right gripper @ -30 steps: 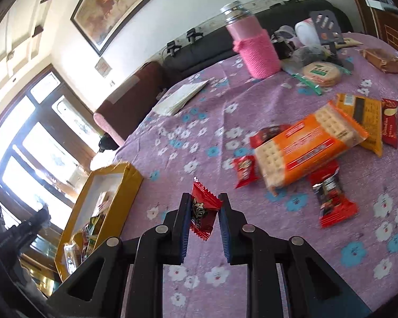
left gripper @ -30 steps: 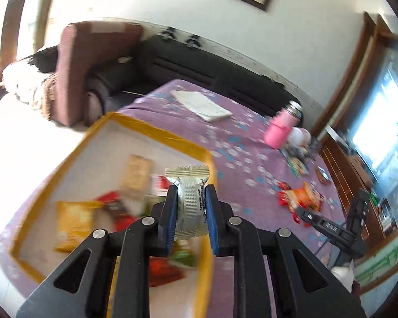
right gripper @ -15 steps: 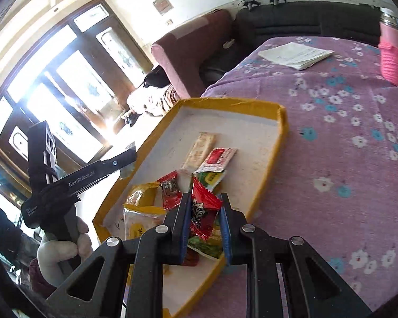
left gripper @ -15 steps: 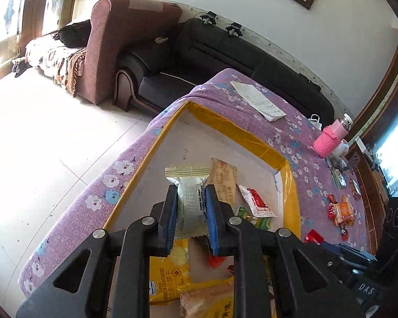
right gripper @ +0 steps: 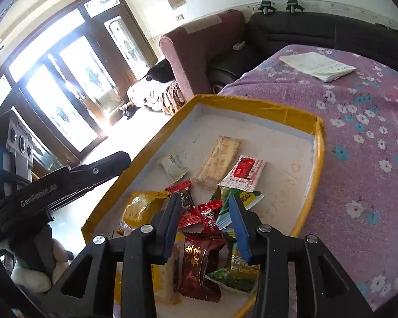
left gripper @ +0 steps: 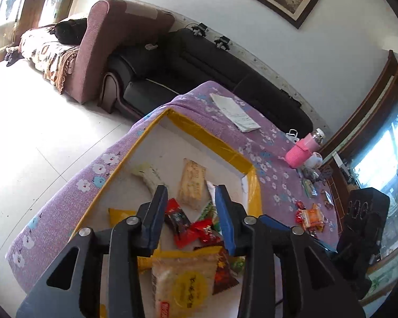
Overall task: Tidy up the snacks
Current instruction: 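Carry both candies into the yellow tray and open both tools, then grasp dark red candy with right tool while left tool grasps red candy packet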
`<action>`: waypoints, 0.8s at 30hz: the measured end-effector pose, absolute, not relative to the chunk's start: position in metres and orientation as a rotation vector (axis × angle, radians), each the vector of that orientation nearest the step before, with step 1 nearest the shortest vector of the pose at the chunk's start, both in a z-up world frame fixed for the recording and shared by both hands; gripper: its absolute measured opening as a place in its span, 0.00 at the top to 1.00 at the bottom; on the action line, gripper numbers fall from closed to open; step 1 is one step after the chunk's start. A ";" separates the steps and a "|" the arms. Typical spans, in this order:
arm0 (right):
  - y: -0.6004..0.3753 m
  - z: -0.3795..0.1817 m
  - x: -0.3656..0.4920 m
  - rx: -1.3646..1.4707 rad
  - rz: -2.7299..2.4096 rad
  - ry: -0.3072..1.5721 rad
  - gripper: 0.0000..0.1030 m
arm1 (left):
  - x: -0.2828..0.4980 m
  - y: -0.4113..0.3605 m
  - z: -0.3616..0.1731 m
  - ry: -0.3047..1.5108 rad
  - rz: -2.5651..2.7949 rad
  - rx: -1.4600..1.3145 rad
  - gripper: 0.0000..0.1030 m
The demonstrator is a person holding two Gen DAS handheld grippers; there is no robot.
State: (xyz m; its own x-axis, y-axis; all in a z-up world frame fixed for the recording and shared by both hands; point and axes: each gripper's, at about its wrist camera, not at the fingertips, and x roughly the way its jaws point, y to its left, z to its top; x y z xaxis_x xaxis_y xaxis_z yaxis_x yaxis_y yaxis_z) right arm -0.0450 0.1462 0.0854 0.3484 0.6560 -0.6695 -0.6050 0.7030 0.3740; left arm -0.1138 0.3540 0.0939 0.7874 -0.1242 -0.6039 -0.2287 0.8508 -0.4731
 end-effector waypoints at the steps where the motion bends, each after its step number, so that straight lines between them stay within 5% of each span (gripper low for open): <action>1: 0.136 0.089 -0.046 0.083 0.814 0.890 0.57 | -0.120 0.348 0.101 0.652 0.044 -0.555 0.53; 5: 0.092 0.096 -0.056 0.139 0.778 0.852 0.55 | -0.145 0.321 0.123 0.576 0.049 -0.543 0.15; 24: -0.076 0.090 -0.055 0.412 0.541 0.792 0.50 | -0.133 0.187 0.125 0.594 -0.025 -0.406 0.14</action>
